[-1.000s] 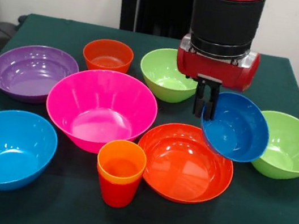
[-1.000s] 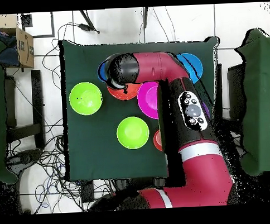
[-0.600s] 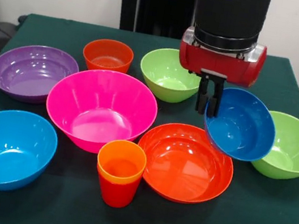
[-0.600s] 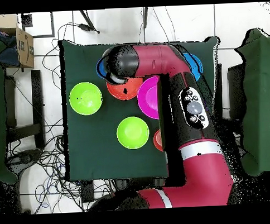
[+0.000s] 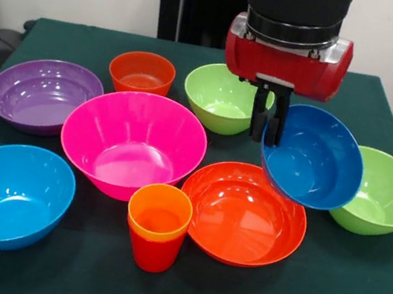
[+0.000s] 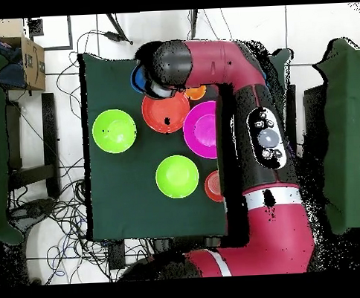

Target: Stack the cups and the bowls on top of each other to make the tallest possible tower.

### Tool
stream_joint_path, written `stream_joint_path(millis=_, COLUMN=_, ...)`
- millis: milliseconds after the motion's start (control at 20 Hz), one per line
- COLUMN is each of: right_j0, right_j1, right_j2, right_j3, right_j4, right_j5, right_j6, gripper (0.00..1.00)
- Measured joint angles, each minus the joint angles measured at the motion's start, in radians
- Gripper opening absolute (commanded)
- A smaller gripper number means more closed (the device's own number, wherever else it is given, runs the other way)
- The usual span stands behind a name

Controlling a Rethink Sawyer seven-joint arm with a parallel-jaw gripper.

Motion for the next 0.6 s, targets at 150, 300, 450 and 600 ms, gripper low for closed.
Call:
stream_joint_path(millis=150, right_j0=-0.009, right_j1=-0.005, right_j2=0.002, right_j3=-0.019, right_j4=0.0, right_j5=0.012, right_j6=-0.016, gripper=0.0)
stream_joint_path(millis=300, right_j0=-0.022, right_j1=-0.021, right_j2=0.002, right_j3=-0.02, right_j4=-0.001, right_j5=0.013, right_j6=-0.018, gripper=0.0)
stream_joint_path(millis=450, right_j0=-0.039, right_j1=-0.044, right_j2=0.002, right_j3=-0.019, right_j4=-0.004, right_j5=0.012, right_j6=-0.018, gripper=0.0)
stream_joint_path(millis=600, right_j0=-0.065, right_j1=-0.075, right_j2=0.002, right_j3=-0.019, right_j4=-0.008, right_j5=0.005, right_j6=-0.018, gripper=0.0)
